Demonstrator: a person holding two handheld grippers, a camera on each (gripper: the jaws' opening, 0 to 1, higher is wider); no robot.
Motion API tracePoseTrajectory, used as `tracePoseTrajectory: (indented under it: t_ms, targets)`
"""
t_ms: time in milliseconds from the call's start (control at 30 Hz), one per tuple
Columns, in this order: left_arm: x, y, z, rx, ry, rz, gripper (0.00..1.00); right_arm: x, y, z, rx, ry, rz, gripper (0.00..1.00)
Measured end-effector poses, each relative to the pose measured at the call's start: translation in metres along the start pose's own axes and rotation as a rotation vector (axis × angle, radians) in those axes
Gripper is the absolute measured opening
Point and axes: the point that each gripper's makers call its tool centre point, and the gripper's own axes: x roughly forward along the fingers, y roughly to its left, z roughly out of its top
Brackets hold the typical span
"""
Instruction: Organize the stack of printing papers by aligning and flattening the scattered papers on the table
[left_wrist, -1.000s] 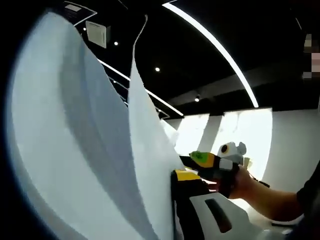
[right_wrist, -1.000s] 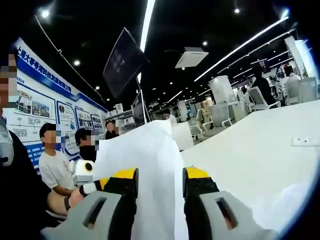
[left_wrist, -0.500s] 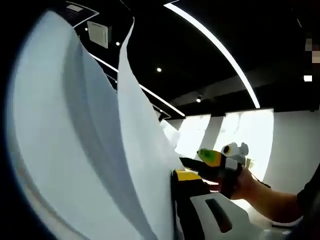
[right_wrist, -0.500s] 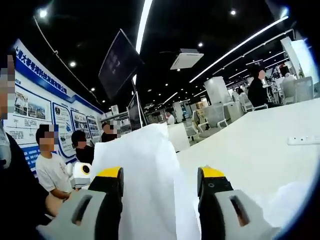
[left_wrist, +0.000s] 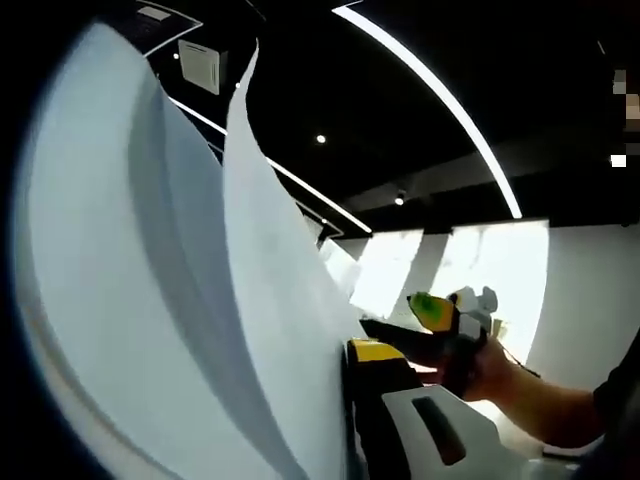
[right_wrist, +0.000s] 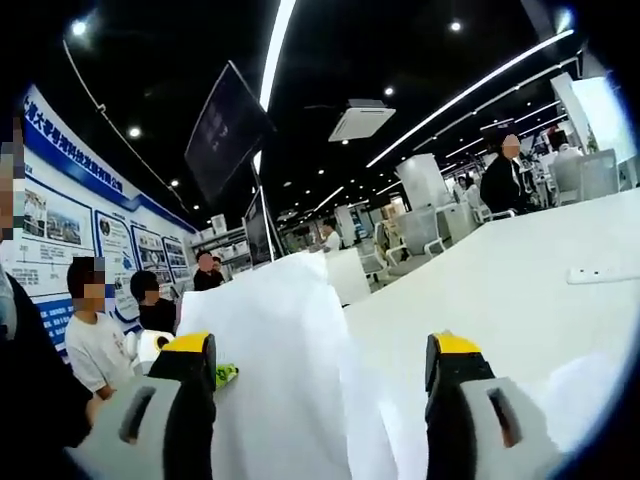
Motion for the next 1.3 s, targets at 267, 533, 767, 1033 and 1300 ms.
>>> tracePoseTrajectory:
  t_ms: [267,533,767,1033,1300]
  targets:
    - [0.0,0.002,0.0,-0.004,0.001,0.002,0.09,0.0,0.001,0.005,-0.01,-0.012,-0.01,0.9]
    - [0.0,0.002,0.001,-0.007,0.001,0.002,0.09,0.0,0.005,0.004,-0.045,-0.004,-0.007,0.9]
    - [0.0,0.001,0.0,-0.008,0.001,0.003,0.09,-0.001,0.004,0.004,-0.045,-0.007,-0.008,0.9]
    - [-0.001,0.001,0.0,-0.011,0.002,0.004,0.09,-0.006,0.004,0.005,-0.035,-0.021,-0.011,0.9]
    - [-0.001,0.001,0.0,-0.017,0.001,0.004,0.09,-0.012,0.004,0.012,-0.103,-0.05,-0.04,0.9]
